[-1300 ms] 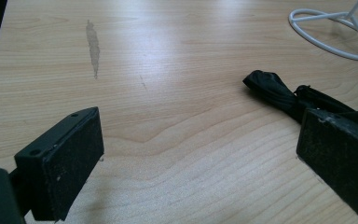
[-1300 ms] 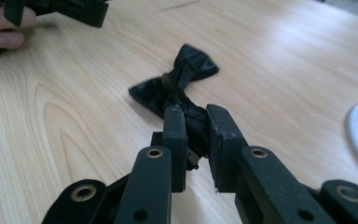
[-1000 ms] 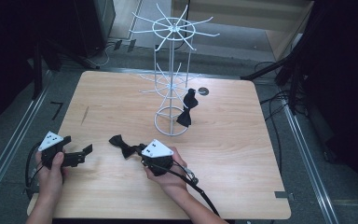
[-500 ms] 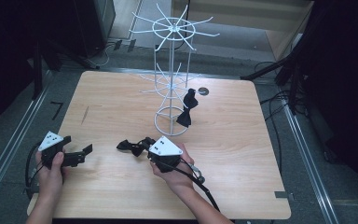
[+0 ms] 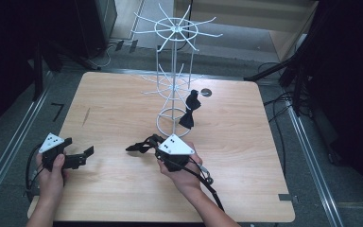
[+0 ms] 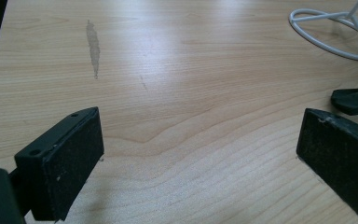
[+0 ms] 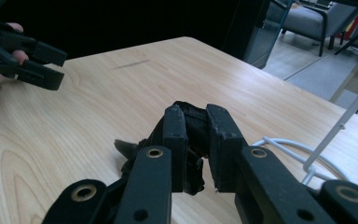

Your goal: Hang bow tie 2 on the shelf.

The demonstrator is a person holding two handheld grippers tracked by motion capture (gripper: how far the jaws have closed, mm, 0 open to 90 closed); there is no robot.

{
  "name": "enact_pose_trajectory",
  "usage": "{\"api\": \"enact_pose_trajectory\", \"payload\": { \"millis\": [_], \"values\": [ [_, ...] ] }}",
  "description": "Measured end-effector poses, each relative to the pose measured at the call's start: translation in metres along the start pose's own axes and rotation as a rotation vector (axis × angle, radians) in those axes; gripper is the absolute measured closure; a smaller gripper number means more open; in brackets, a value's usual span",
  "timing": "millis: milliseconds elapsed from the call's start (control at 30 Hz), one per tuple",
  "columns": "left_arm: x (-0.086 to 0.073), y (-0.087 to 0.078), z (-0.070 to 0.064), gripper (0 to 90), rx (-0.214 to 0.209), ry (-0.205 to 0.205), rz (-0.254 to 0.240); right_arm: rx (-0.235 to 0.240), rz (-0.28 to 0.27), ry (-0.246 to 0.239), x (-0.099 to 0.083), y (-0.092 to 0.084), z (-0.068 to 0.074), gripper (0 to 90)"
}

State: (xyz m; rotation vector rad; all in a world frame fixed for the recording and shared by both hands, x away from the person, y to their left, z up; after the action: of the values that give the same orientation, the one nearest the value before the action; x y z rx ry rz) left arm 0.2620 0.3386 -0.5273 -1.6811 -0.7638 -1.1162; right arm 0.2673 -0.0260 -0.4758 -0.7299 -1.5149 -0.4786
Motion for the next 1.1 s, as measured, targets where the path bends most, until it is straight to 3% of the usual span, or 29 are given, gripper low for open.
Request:
{"api": "enact_pose_trajectory", "payload": {
  "millis": [1100],
  "values": [
    [0.000, 0.000, 0.000, 1.4, 0.002, 0.001, -0.003, -0.014, -0.070, 0.017, 0.023, -0.017, -0.016, 86.6]
  ]
}}
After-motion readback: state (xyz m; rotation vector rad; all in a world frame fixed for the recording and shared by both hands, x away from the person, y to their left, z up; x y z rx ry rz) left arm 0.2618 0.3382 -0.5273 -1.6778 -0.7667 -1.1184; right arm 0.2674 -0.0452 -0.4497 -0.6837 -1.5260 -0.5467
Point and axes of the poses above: each handheld gripper's, and its own axes: y roughly forward along the jaws, x roughly out of its top, z roughly to its left, the point moved 1 cm from there along y, roughly forward along the jaws, and after that the axes turned 10 degrees about -z, right-handed, at the moved point
